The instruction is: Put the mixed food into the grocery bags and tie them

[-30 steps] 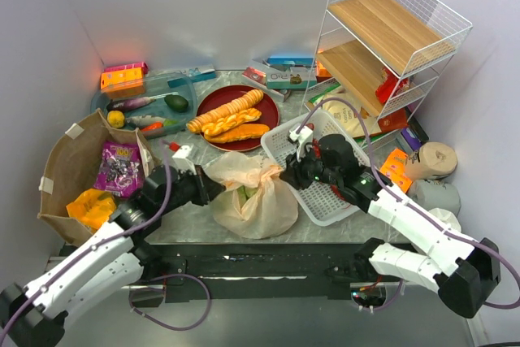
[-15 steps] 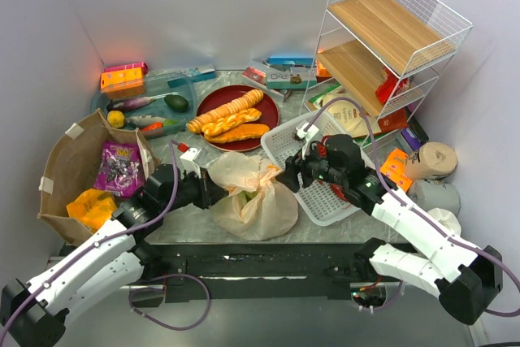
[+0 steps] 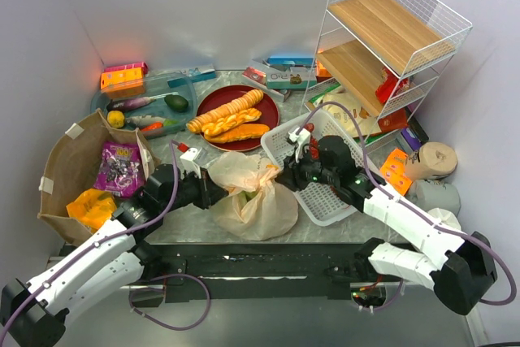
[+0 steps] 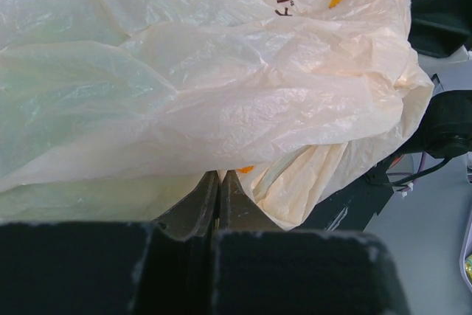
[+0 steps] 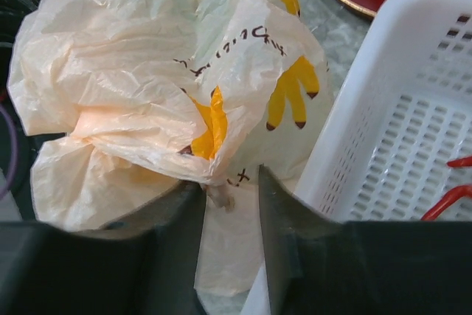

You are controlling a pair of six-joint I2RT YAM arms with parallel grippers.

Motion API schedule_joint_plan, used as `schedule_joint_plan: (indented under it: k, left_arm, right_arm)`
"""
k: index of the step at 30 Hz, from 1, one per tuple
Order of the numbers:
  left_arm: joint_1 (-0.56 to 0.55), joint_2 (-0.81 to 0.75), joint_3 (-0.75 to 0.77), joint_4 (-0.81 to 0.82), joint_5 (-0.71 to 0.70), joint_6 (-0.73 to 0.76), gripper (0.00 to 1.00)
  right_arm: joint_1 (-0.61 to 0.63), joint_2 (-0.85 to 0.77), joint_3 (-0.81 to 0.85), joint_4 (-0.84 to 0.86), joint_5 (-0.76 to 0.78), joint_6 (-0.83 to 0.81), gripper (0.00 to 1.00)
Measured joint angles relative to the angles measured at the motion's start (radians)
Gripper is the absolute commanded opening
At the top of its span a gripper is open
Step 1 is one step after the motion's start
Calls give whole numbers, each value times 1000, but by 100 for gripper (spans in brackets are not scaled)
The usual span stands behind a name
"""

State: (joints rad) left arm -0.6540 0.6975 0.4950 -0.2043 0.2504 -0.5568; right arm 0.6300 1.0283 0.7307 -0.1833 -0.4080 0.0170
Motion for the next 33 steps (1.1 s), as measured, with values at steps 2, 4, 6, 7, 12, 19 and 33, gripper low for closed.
schedule_joint_plan:
  k: [2, 4, 6, 7, 12, 19, 33]
  left_arm:
    - [0, 0, 0, 0, 0, 0, 1]
    - [0, 0, 0, 0, -2, 0, 1]
    - [0, -2, 0, -2, -8, 0, 1]
    - [0, -3, 0, -3, -13, -1, 1]
    - [0, -20, 1, -3, -49, -4, 1]
    - [-2, -21, 16, 5, -92, -22, 1]
    - [-6, -84, 34, -21, -195, -75, 1]
  right_arm:
    - [0, 8, 0, 12, -5, 3, 11]
    - [0, 8, 0, 12, -6, 4, 0]
    - [0, 6, 2, 1, -3, 5, 0]
    - [0, 2, 5, -15, 1, 6, 0]
    - [0, -71, 26, -147, 40, 10, 0]
    - [2, -180, 56, -279, 110, 36, 0]
    - [15, -202, 153, -433, 399, 36, 0]
